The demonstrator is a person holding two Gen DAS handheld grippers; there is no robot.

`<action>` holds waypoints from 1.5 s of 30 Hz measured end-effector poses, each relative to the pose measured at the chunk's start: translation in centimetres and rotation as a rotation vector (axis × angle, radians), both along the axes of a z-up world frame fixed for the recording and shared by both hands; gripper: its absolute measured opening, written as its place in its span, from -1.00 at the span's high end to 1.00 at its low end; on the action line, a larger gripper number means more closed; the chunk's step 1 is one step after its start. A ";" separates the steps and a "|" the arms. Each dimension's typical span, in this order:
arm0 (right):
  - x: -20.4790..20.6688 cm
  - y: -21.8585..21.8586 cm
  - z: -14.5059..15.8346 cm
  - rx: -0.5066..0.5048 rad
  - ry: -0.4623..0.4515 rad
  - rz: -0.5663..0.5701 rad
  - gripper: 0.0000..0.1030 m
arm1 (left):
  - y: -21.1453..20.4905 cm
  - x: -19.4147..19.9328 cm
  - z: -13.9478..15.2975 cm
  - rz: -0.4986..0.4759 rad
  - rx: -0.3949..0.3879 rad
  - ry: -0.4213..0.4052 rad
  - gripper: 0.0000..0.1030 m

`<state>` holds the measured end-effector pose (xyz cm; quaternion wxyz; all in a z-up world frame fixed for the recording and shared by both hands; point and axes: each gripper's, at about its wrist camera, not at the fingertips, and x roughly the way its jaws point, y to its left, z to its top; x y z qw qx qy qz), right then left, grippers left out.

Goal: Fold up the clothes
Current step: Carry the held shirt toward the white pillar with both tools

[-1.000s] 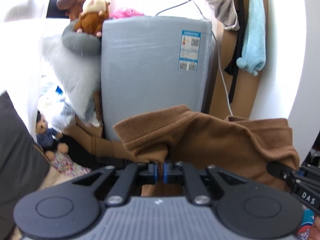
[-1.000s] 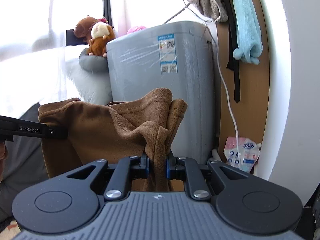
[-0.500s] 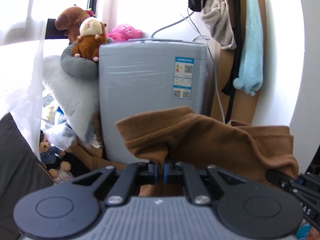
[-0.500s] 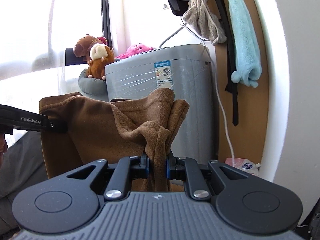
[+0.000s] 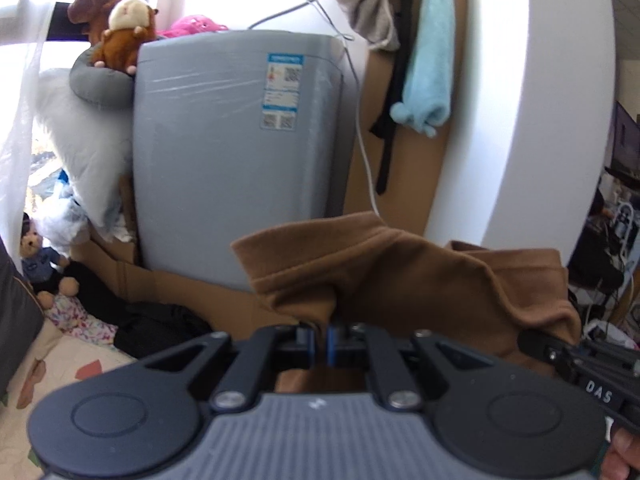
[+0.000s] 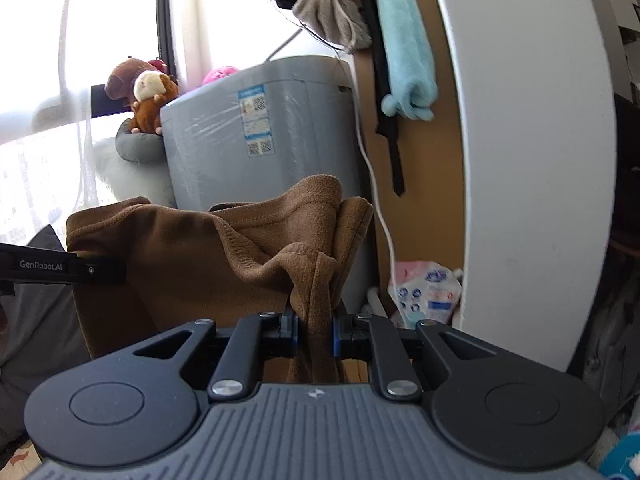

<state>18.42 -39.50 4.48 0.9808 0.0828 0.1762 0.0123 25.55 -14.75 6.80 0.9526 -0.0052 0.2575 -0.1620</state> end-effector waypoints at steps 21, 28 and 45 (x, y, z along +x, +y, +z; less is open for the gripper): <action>-6.1 0.0 -8.5 -0.072 0.074 0.006 0.70 | 0.0 -3.8 -9.1 0.012 0.004 0.078 0.89; -6.6 -0.5 -10.3 -0.025 0.091 -0.003 0.70 | -0.8 -4.1 -10.5 0.010 0.008 0.090 0.89; -9.8 -9.0 -10.5 -0.061 0.083 -0.128 0.70 | -10.5 -5.4 -11.3 -0.140 -0.018 0.070 0.89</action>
